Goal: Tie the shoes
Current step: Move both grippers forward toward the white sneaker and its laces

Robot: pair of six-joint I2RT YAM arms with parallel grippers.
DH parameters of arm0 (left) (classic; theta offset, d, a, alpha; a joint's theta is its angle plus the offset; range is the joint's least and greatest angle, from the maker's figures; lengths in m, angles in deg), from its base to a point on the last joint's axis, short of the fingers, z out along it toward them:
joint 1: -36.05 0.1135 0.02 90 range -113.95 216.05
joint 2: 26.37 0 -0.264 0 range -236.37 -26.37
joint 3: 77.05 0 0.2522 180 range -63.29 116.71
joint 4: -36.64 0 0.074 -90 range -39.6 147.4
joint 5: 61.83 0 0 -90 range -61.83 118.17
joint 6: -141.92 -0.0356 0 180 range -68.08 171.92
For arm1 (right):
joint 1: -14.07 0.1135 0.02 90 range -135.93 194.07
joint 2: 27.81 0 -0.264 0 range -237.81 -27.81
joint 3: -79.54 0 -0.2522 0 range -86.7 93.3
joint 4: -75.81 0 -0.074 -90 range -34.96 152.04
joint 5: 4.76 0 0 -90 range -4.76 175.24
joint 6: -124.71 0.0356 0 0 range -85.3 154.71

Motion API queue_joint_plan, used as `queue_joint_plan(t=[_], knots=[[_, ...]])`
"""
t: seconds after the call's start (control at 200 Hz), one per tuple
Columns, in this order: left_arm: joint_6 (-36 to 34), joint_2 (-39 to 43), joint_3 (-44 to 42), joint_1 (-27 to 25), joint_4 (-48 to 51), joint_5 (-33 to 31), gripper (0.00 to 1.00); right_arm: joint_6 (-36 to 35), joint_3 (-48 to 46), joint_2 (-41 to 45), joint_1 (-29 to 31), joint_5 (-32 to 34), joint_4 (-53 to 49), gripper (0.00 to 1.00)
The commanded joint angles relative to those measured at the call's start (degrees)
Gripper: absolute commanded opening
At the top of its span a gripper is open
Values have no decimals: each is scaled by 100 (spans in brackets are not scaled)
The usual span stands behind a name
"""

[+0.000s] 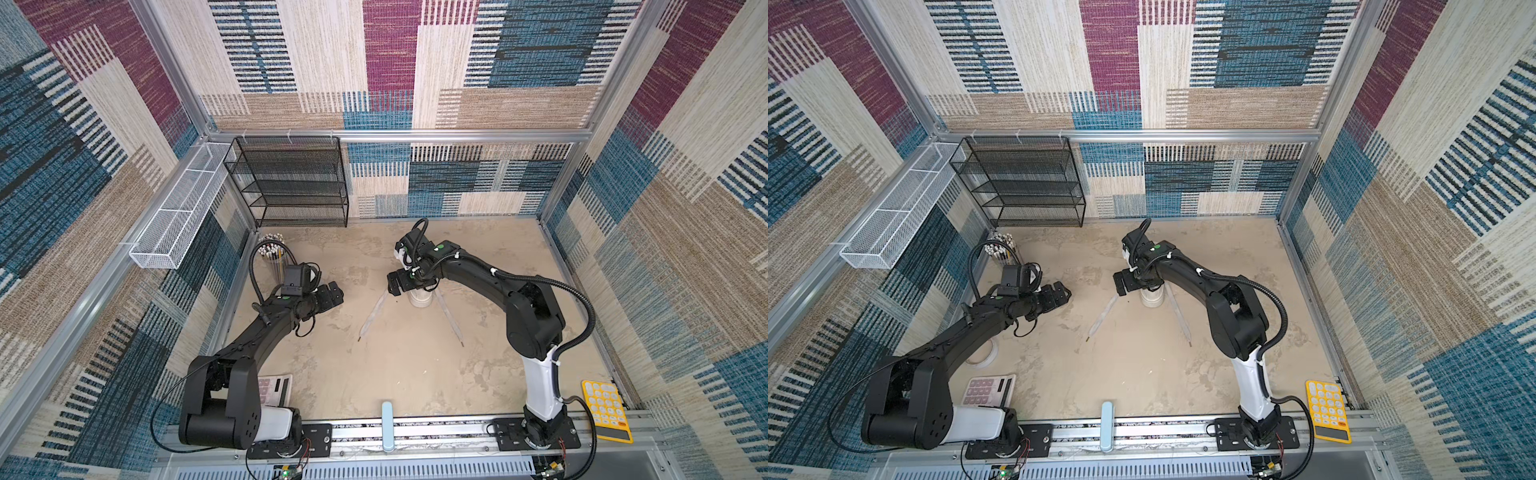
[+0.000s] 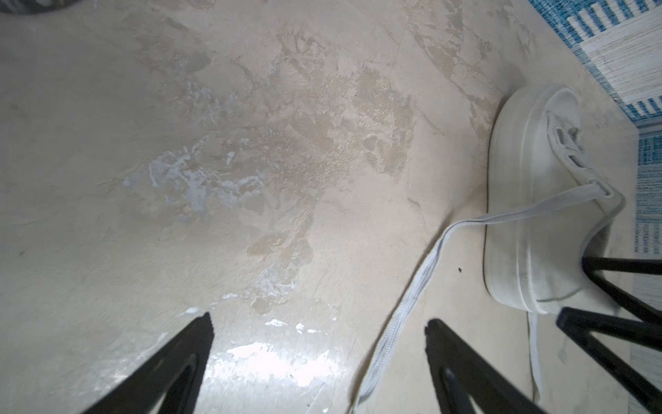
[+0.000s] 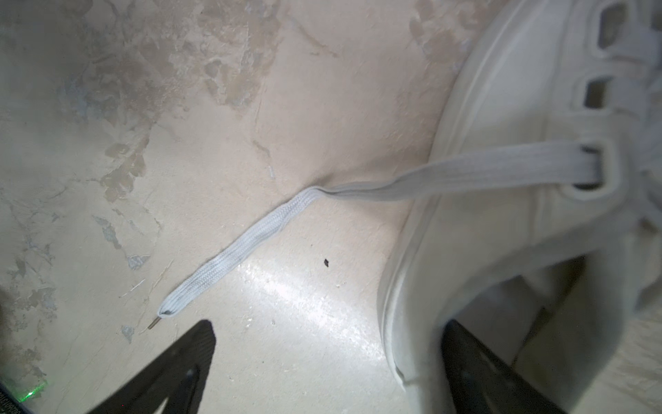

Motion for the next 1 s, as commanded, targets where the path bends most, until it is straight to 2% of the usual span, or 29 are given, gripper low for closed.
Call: queue_joint_plan(t=[0.0,0.351,0.636,0.992], knots=[[125,-27,37,0,48,44,96,22,121,-102,90,-50,-370,100],[129,-206,92,-9,113,209,94,169,-223,121,349,-266,-608,100],[6,-330,221,-50,350,331,92,658,-1352,790,584,-729,-24,100],[88,-275,143,-123,424,339,91,1145,-1523,959,878,-1386,583,100]])
